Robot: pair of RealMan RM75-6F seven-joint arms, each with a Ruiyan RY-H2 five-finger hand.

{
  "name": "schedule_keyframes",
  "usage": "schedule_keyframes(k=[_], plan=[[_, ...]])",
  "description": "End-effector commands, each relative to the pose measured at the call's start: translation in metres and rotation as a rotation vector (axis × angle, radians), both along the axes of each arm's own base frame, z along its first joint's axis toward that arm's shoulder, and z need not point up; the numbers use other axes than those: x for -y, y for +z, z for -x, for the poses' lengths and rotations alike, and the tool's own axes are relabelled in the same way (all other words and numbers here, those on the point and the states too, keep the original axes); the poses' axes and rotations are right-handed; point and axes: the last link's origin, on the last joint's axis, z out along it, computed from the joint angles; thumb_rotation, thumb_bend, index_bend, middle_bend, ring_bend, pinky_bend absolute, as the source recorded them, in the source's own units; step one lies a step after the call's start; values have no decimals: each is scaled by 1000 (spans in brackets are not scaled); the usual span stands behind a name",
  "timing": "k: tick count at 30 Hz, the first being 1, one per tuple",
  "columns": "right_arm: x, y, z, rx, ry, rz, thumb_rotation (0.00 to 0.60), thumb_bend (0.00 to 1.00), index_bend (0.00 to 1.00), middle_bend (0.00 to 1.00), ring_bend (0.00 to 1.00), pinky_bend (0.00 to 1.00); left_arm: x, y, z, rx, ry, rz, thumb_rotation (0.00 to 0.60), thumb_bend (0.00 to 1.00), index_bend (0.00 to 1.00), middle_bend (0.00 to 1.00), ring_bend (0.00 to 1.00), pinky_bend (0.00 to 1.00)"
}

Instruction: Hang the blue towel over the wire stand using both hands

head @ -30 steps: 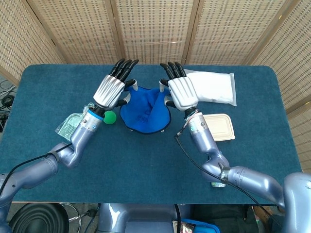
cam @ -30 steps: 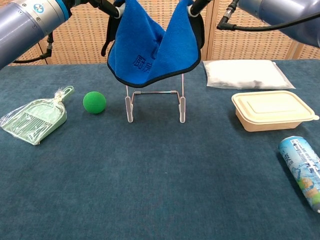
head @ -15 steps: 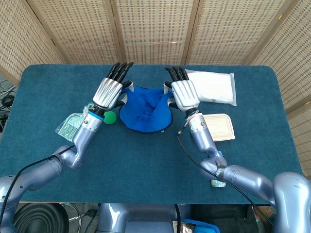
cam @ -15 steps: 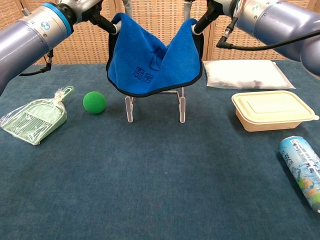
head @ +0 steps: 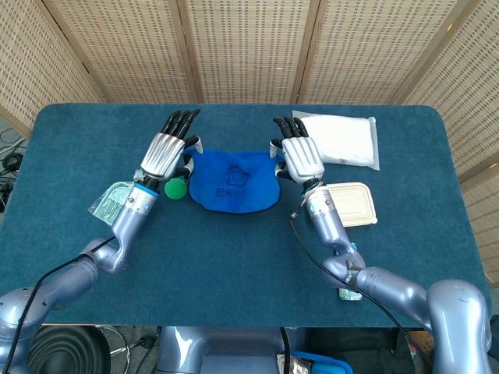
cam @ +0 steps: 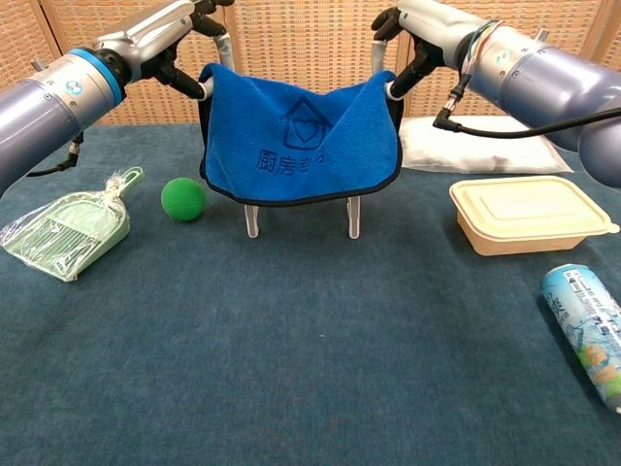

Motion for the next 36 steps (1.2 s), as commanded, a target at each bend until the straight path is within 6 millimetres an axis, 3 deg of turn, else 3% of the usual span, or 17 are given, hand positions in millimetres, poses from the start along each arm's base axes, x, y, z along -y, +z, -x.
schedule_keyframes(k=[1,8,19,36], plan=[[0,-1,8,-4,-14,-1,600,620,652,110,0,0,2,-3,8,5,9,13,600,477,725,0,0,0],[-2,0,27,7,-35,-17,600,620,652,111,0,0,2,-8,15,-3,15,29,600,477,725,0,0,0],[-5,-1,38,-10,-13,-31,600,620,652,110,0,0,3,-13,18,-24,14,37,600,478,725,0,0,0],[-6,-7,30,-16,5,-34,600,620,652,111,0,0,0,-14,30,-29,56,31,600,478,725,0,0,0]])
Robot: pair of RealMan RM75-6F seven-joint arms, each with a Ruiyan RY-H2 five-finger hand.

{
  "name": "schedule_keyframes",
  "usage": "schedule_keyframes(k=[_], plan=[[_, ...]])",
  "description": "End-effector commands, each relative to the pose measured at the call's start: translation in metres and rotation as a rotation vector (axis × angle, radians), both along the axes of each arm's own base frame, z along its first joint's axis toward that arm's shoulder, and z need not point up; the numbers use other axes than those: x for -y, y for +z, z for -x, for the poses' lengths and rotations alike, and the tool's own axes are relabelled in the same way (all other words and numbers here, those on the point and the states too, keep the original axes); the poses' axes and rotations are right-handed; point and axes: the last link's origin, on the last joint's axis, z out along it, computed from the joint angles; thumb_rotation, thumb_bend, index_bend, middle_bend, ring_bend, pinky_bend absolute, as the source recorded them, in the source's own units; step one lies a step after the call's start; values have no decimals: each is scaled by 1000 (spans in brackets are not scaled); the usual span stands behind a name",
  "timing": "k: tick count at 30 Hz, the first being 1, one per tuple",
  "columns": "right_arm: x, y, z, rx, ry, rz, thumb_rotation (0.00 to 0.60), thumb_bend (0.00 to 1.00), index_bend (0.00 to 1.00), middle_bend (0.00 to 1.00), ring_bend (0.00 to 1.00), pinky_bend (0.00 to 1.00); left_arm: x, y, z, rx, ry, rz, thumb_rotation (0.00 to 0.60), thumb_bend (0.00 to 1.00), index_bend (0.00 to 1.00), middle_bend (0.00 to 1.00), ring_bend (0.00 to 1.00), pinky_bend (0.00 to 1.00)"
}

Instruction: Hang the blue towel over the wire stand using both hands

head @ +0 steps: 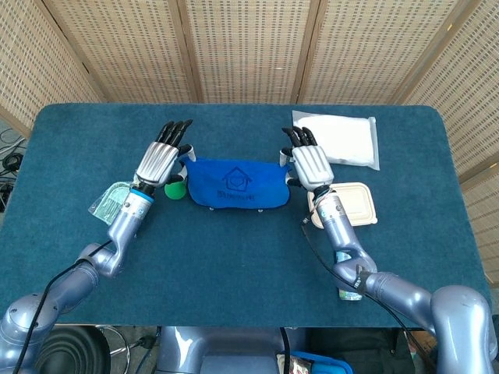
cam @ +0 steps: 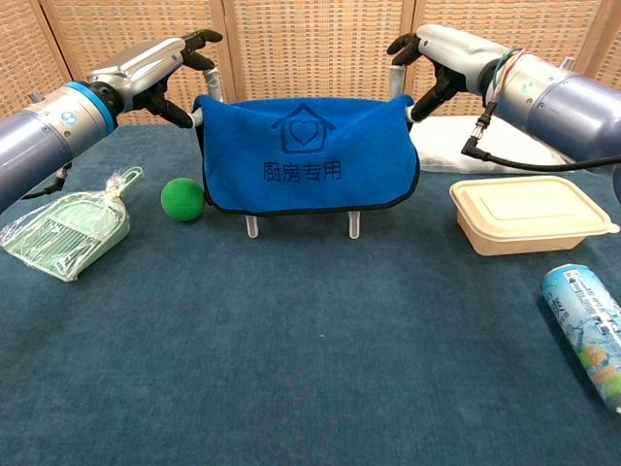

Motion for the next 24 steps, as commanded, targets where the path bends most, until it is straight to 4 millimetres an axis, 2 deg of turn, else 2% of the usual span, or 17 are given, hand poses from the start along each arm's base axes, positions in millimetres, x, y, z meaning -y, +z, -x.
schedule_keyframes(k=[1,10,12,15,16,19,20,24], plan=[[0,-1,-1,-1,3,0,600,620,652,110,0,0,0,1,2,0,1,-2,600,478,725,0,0,0],[-1,-5,-3,-17,6,-3,600,620,652,111,0,0,0,1,10,-2,17,6,600,476,725,0,0,0],[-1,-5,-3,-16,6,-5,600,600,624,107,0,0,1,0,10,-6,14,12,600,460,692,0,0,0],[0,-5,-2,-21,4,-15,600,464,450,78,0,0,1,0,10,-21,-1,23,600,405,401,0,0,0],[-1,-5,-2,-21,4,-18,600,429,381,67,0,0,1,-1,10,-25,-3,24,600,383,265,0,0,0],[-1,-4,-2,-25,3,-25,600,385,280,53,0,0,1,-1,10,-38,-10,37,600,324,47,0,0,0],[-1,-4,-2,-26,5,-25,600,370,265,51,0,0,2,-1,10,-38,-12,40,600,300,7,0,0,0],[-1,-2,-2,-31,9,-19,600,311,240,43,0,0,2,0,10,-39,-24,38,600,243,0,0,0,0]])
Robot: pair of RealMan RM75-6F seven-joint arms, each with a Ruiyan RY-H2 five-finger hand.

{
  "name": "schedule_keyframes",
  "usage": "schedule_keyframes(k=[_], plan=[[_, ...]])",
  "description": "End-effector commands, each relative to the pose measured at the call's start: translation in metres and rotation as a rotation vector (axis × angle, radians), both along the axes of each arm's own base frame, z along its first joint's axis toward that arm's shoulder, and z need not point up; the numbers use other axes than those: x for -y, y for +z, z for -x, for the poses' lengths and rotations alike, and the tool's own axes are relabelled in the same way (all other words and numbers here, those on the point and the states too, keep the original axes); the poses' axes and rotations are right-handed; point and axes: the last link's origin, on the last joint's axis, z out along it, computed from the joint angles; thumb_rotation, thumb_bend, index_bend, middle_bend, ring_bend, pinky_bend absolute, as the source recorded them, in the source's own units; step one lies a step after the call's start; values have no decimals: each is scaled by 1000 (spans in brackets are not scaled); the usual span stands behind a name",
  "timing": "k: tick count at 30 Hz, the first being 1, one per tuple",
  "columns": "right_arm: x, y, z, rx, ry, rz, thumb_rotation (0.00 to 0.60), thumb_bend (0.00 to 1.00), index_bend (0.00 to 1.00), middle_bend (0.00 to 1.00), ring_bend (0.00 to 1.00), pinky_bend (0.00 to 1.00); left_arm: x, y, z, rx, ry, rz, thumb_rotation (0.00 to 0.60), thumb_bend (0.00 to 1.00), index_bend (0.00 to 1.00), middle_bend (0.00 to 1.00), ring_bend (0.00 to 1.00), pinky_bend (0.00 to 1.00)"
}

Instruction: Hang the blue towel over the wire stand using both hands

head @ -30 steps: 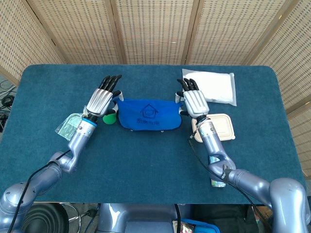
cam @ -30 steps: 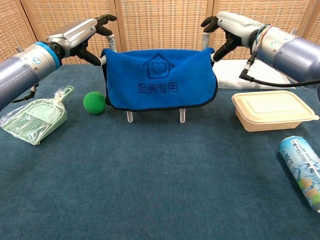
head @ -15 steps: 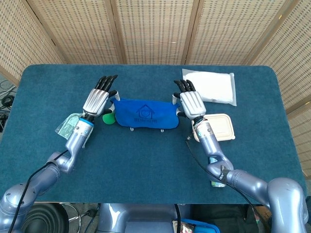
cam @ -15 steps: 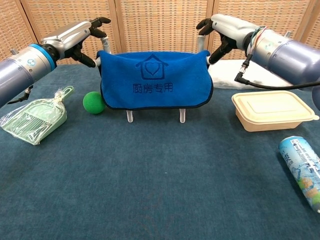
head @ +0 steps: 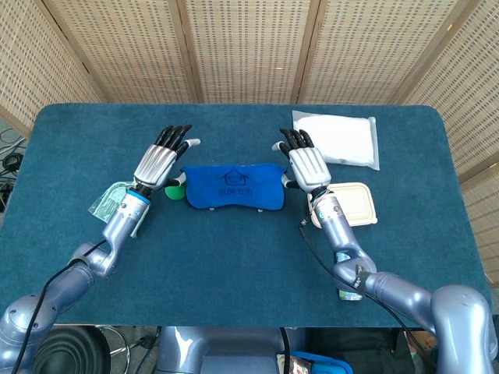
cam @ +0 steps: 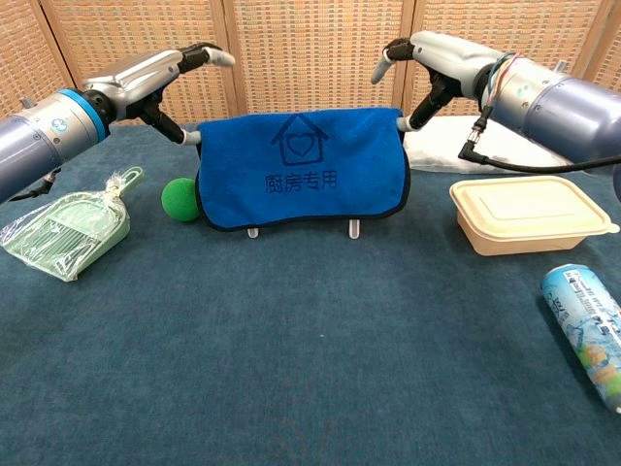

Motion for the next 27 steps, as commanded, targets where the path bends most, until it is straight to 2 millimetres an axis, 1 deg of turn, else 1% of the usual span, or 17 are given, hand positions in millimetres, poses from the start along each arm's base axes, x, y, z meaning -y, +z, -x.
schedule_keyframes(k=[1,5,6,8,11,16,18,22,25,26,27], plan=[[0,1,0,-3,2,6,600,281,236,40,0,0,0,1,1,1,-3,-5,600,209,0,0,0,0],[-2,8,7,-20,-4,24,600,212,228,31,0,0,0,8,5,16,5,-25,600,72,0,0,0,0],[-3,9,8,-23,-5,25,600,196,227,28,0,0,0,9,6,15,7,-27,600,54,0,0,0,0],[-4,12,13,-42,-13,28,600,132,204,11,0,0,0,12,10,1,15,-34,600,12,0,0,0,0],[-7,19,19,-64,-20,42,600,53,178,0,0,0,1,17,18,-10,31,-40,600,0,0,0,0,0],[-17,32,30,-87,-9,72,600,5,167,0,0,0,8,30,29,-2,35,-50,600,0,0,0,0,0],[-24,41,36,-106,6,91,600,0,167,0,0,0,12,40,34,0,28,-60,600,0,0,0,0,0],[-41,61,52,-110,17,130,600,0,167,0,0,0,24,65,47,10,25,-87,600,0,0,0,0,0],[-61,78,68,-91,7,148,600,0,167,0,0,0,42,87,59,12,50,-96,600,0,0,0,0,0],[-71,86,77,-83,-1,163,600,0,167,0,0,0,53,98,65,15,70,-107,600,0,0,0,0,0],[-77,90,81,-79,-4,169,600,0,167,0,0,0,60,103,68,16,80,-108,600,0,0,0,0,0]])
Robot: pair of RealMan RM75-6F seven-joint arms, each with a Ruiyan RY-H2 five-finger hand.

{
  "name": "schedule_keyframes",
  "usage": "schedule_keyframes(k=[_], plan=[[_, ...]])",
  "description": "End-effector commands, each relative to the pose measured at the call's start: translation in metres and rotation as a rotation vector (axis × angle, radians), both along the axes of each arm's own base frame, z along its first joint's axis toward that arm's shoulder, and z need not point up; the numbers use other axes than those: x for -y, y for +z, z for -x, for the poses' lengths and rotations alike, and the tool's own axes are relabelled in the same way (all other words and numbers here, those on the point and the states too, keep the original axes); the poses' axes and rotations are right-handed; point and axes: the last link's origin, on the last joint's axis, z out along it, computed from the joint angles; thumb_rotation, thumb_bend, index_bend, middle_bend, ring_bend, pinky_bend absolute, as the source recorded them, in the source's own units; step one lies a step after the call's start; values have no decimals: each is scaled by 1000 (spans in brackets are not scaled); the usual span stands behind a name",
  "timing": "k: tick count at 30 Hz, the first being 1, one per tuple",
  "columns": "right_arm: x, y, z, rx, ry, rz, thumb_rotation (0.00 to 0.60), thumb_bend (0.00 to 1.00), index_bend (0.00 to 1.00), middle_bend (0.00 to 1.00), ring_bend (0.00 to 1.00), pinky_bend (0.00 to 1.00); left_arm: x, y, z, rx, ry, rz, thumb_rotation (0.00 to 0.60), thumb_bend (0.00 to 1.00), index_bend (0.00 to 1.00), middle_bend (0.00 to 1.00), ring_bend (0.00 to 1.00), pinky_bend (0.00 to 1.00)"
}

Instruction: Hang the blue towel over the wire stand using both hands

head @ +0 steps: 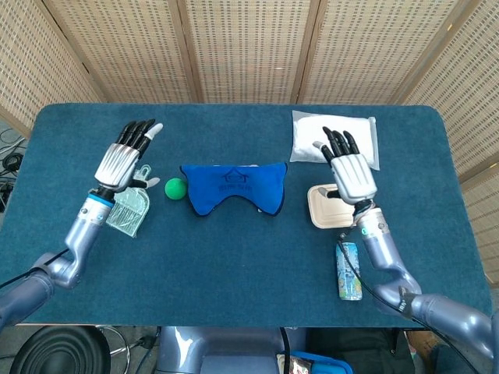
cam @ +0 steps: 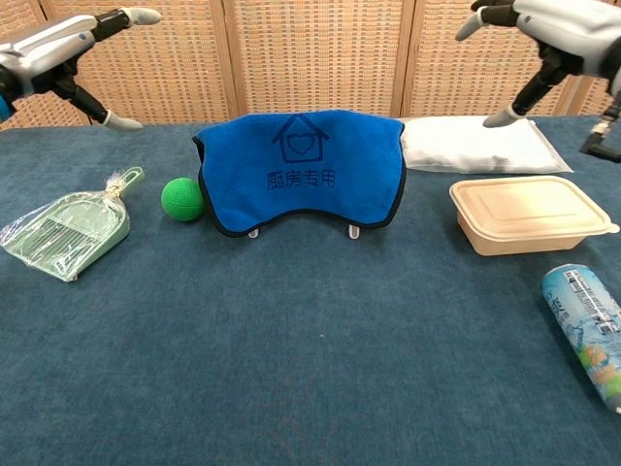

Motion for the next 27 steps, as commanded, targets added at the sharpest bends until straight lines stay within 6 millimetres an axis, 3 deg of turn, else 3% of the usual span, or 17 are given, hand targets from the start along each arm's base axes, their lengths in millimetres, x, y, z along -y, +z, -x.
schedule_keyframes(k=[1,3,5,6,12,15,20,27], plan=[[-32,21,25,21,-12,29,600,0,167,0,0,0,37,39,24,-3,60,-35,600,0,0,0,0,0],[-46,28,35,26,-25,37,600,0,166,0,0,0,53,49,29,6,94,-38,600,0,0,0,0,0],[-83,43,62,44,-74,57,600,0,147,0,0,0,101,62,50,9,198,0,600,0,0,0,0,0],[-97,46,67,54,-80,57,600,0,136,0,0,0,118,67,51,7,221,13,600,0,0,0,0,0],[-145,60,83,49,-100,115,600,0,104,0,0,0,177,81,56,4,272,-62,600,0,0,0,0,0],[-184,61,89,69,-125,120,600,0,103,0,0,0,218,85,69,10,332,-116,600,0,0,0,0,0],[-220,59,89,94,-113,126,600,0,101,0,0,0,253,91,77,22,364,-163,600,0,0,0,0,0],[-245,55,89,99,-105,115,600,0,101,0,0,0,271,90,80,44,368,-128,600,0,0,0,0,0]])
